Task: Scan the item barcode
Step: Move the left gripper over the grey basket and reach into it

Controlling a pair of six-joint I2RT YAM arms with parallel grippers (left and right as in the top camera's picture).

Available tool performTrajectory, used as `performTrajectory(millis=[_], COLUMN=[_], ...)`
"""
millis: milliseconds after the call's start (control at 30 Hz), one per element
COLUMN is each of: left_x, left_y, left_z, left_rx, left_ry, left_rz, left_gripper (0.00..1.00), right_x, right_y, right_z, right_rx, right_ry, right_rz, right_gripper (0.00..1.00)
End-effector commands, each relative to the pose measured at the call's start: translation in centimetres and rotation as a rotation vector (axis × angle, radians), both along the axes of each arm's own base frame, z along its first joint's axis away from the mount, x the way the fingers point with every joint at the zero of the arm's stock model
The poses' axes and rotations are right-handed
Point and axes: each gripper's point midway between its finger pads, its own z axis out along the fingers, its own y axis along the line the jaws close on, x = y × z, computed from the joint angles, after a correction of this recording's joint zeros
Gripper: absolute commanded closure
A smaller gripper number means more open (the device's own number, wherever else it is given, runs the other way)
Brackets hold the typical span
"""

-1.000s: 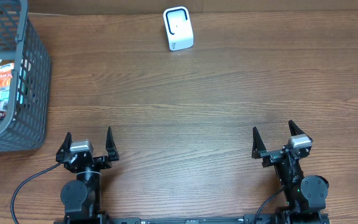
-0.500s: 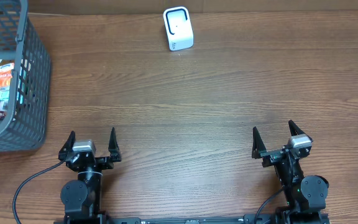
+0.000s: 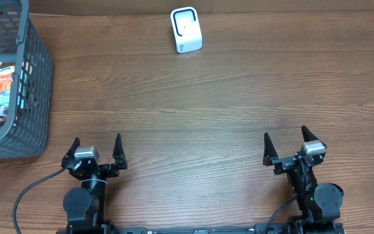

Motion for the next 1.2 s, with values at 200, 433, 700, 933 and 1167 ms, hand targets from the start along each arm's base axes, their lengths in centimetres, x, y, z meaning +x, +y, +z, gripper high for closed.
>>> performTrajectory(millis=[200,433,700,933,1167], left_x=[-1.7,-1.5,0.2,1.7,3.4], left_y=[-1.4,-2.5,-4.4,-5.2,-6.4], left_z=[2.8,4.6,7.0,8.6,11.2], left_rx=[-0.030,-0.046,-0.091,-0.105,-0.165], left_ry=[0.056,0.113,0.320,0.600,0.672], left_rz=[-0.070,-0.135,-0.244,-0.311,-0.384], left_gripper=[0.00,0.00,0.00,0.00,0.00], right_x=[0.0,0.0,0.0,0.0,0.0], right_y=[-0.1,-0.1,-0.1,-0.1,-0.1], right_z=[-0.3,-0.3,-0.3,-0.3,-0.3], right_rx=[-0.001,-0.002,-0.002,-0.002,-0.002], right_ry=[0.001,0.000,0.000,0.000,0.000], right_rz=[-0.008,-0.008,-0.008,-0.008,-0.008], right_gripper=[0.00,0.00,0.00,0.00,0.00])
